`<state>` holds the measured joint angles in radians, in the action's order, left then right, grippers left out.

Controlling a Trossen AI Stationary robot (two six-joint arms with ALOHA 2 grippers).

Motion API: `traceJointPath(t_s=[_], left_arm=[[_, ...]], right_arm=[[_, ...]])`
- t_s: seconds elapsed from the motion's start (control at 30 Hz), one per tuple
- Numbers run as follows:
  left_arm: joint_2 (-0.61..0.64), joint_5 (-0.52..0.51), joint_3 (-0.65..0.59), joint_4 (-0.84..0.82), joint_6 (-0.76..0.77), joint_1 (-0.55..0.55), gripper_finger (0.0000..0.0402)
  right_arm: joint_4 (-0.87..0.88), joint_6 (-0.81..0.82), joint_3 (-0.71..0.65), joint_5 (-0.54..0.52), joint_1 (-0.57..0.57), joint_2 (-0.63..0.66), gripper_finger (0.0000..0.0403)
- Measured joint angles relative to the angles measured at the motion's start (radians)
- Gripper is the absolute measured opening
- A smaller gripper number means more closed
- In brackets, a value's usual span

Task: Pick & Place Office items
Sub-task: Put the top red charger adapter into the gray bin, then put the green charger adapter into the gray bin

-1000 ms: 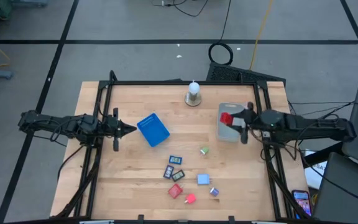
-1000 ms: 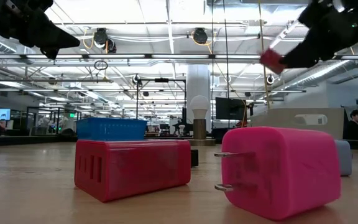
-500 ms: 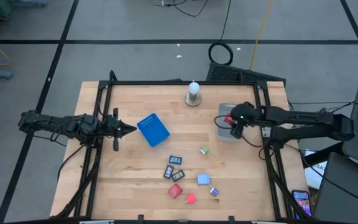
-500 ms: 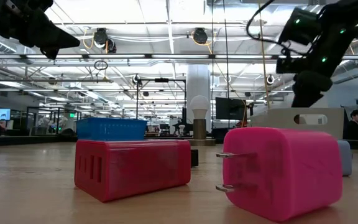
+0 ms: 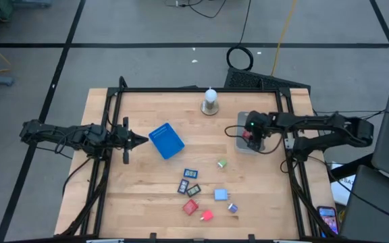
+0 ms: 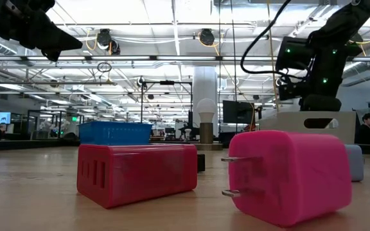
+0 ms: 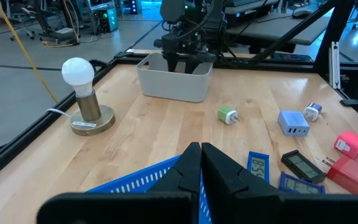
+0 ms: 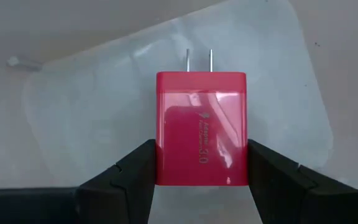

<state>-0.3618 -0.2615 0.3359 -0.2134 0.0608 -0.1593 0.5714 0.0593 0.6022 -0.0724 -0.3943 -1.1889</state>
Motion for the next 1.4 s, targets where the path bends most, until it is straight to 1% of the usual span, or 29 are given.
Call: traceJointPath(t_s=[0.03,0.07,0.2,0.3,0.4,0.53,0.67,0.77,0.87,0.93,1.07,1.17,1.27,1.33,1.4], left_arm=[[0.0,0.0,0.0,0.0,0.0,0.0,0.0017],[0.0,0.0,0.0,0.0,0.0,0.0,0.0017],[0.0,0.0,0.0,-0.001,0.0,0.0,0.0017],[0.0,0.001,0.0,-0.001,0.0,0.0,0.0017],[0.0,0.001,0.0,-0.001,0.0,0.0,0.0017],[0.0,0.001,0.0,-0.001,0.0,0.001,0.0017],[0.0,0.002,0.0,-0.001,-0.006,0.001,0.0017],[0.0,0.003,0.0,-0.003,-0.008,0.001,0.0017],[0.0,0.002,0.0,-0.003,-0.014,0.001,0.0017],[0.0,0.002,0.0,-0.003,-0.014,0.001,0.0017],[0.0,0.0,0.0,-0.006,-0.019,0.001,0.0017],[0.0,-0.001,0.0,-0.026,-0.037,0.001,0.0017],[0.0,-0.01,0.0,-0.032,-0.04,0.001,0.0017],[0.0,-0.012,0.0,-0.031,-0.04,0.001,0.0017],[0.0,-0.012,0.0,-0.031,-0.04,0.001,0.0017]], right_arm=[[0.0,0.0,0.0,0.0,0.0,0.0,0.0203],[-0.002,0.0,0.0,-0.001,0.0,0.001,0.0214],[0.0,0.001,-0.001,-0.004,0.0,0.019,0.0287],[0.001,0.003,-0.001,-0.004,0.0,0.051,0.0325],[0.005,0.006,-0.001,-0.002,0.0,0.117,0.0339],[0.001,0.006,-0.001,0.015,0.001,0.262,0.0332],[-0.055,0.0,-0.002,0.107,0.006,0.437,0.0309],[-0.179,0.0,-0.031,0.155,0.037,0.557,0.0284],[-0.306,-0.018,-0.073,0.155,0.072,0.649,0.0246],[-0.389,-0.038,-0.107,0.154,0.09,0.695,0.0212],[-0.53,-0.073,-0.184,0.154,0.11,0.753,0.0128],[-0.602,-0.111,-0.252,0.155,0.121,0.769,0.0067],[-0.708,-0.155,-0.337,0.156,0.131,0.777,0.0017],[-0.831,-0.168,-0.405,0.157,0.135,0.778,0.0005],[-0.946,-0.174,-0.469,0.156,0.135,0.779,0.0012]])
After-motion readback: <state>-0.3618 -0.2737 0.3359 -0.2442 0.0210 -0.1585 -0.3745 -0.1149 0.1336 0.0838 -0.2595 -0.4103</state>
